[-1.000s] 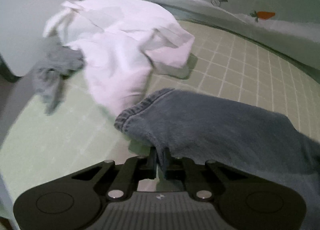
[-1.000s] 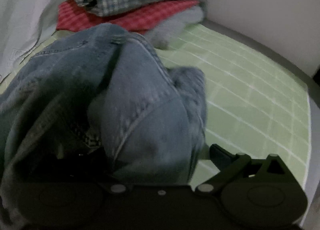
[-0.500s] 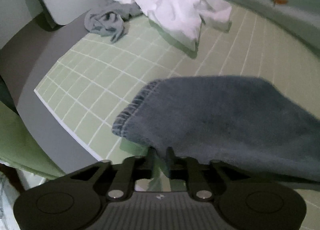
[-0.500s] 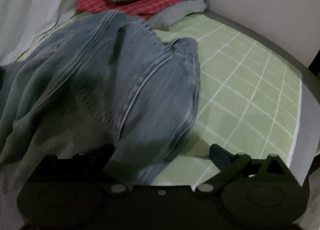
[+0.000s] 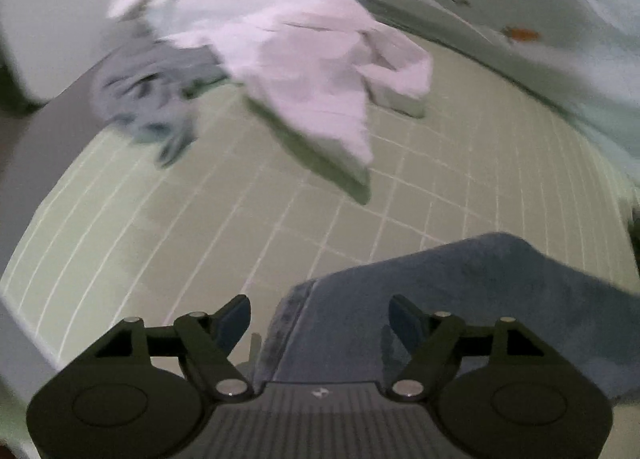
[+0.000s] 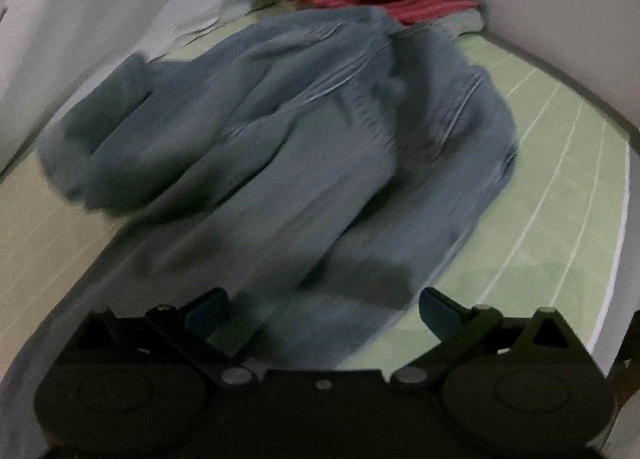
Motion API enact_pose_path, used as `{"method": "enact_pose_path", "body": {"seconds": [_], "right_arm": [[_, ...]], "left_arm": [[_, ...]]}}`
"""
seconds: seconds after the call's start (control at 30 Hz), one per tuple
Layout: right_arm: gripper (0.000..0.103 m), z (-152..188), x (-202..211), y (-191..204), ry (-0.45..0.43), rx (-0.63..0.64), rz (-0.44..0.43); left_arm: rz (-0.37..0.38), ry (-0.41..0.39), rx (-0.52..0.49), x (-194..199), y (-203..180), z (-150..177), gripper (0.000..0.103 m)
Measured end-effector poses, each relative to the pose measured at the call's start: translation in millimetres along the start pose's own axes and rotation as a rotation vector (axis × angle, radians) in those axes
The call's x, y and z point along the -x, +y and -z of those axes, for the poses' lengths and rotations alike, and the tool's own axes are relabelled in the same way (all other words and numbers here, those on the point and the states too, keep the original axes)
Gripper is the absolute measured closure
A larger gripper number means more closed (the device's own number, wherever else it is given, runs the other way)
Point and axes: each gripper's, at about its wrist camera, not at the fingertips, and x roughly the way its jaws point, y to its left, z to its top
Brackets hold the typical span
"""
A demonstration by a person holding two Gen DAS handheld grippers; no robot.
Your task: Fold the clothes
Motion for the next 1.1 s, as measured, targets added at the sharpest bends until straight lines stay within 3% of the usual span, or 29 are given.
{"method": "enact_pose_path", "body": {"seconds": [0.13,0.23,0.33,0.37,0.4,0.57,0.6,0.67,0.73,0.83,0.9,0.93,0.97,1.0,1.1], "right_arm": [[0.000,19,5,16,0.031,0.041,-0.027],[0.000,27,10,22,0.052,0.069,-0.041],[0.000,34,12,26,0.056,0.079,-0.036],[0.000,35,12,26,0.056,0.081,-0.038],[0.000,34,11,26,0.056,0.081,-0.042],[0.000,38,10,27,0.060,0.087,-0.051],[0.000,38,10,28,0.058,0.103,-0.057],[0.000,38,10,29,0.059,0.122,-0.072],[0.000,38,9,29,0.061,0.134,-0.086],[0.000,35,7,28,0.071,0.153,-0.106],[0.000,33,6,28,0.078,0.165,-0.117],[0.000,33,5,29,0.078,0.174,-0.118],[0.000,33,5,30,0.076,0.184,-0.118],[0.000,34,4,31,0.074,0.194,-0.117],[0.000,36,5,31,0.054,0.196,-0.117]], "left_arm": [[0.086,0.057,-0.087,-30,-4,-14,0.025],[0.102,0.057,-0.180,-39,-17,-19,0.034],[0.076,0.026,-0.267,-38,-30,-18,0.063],[0.064,0.014,-0.291,-37,-33,-17,0.089],[0.049,-0.001,-0.313,-35,-37,-18,0.096],[0.107,-0.059,-0.312,-6,-50,-16,0.098],[0.125,-0.070,-0.322,0,-54,-14,0.103],[0.199,-0.060,-0.320,7,-65,-5,0.103],[0.198,-0.046,-0.321,7,-77,5,0.103],[0.144,-0.043,-0.346,6,-92,18,0.092],[0.126,-0.054,-0.322,8,-91,19,0.060],[0.130,-0.058,-0.295,8,-87,16,0.052],[0.134,-0.062,-0.268,9,-83,14,0.032],[0.131,-0.064,-0.248,8,-79,10,0.021],[0.099,-0.065,-0.251,-2,-72,0,0.020]]}}
